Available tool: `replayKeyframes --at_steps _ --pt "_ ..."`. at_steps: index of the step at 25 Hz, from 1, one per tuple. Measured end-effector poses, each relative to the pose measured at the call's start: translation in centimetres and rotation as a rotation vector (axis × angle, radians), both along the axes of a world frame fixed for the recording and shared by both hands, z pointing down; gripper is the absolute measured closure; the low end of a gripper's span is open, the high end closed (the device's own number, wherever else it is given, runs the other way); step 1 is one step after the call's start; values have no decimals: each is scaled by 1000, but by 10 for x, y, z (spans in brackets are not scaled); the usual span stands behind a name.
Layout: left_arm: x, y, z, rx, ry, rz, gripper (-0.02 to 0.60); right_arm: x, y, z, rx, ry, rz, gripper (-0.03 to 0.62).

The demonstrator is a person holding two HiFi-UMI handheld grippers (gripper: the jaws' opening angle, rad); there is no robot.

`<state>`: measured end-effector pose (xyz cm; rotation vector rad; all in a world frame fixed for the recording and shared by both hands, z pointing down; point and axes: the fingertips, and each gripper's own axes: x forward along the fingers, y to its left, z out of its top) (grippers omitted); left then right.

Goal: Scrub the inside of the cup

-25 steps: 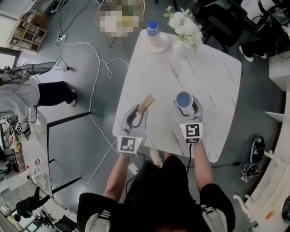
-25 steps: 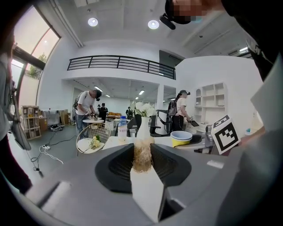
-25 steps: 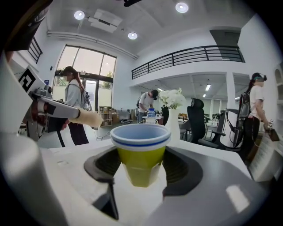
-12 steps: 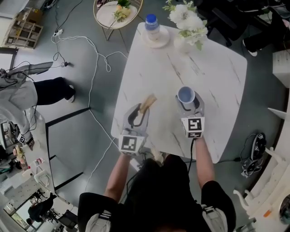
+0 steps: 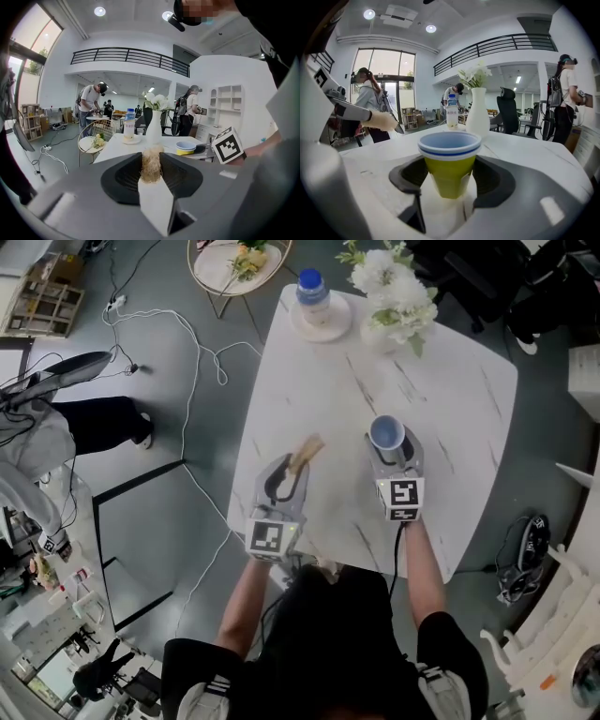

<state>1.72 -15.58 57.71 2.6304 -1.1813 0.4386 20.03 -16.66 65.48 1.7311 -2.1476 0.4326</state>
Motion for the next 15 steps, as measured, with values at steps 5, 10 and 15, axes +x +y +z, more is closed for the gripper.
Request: replayKeyframes --at_steps 5,10,15 --pt "4 -8 6 -20 1 -6 459 3 -10 7 -9 -8 5 298" --pt "8 -11 10 -30 3 -1 459 4 -15 12 -31 3 6 298" --pt "10 -15 13 -33 3 0 459 8 -18 14 -31 -1 24 298"
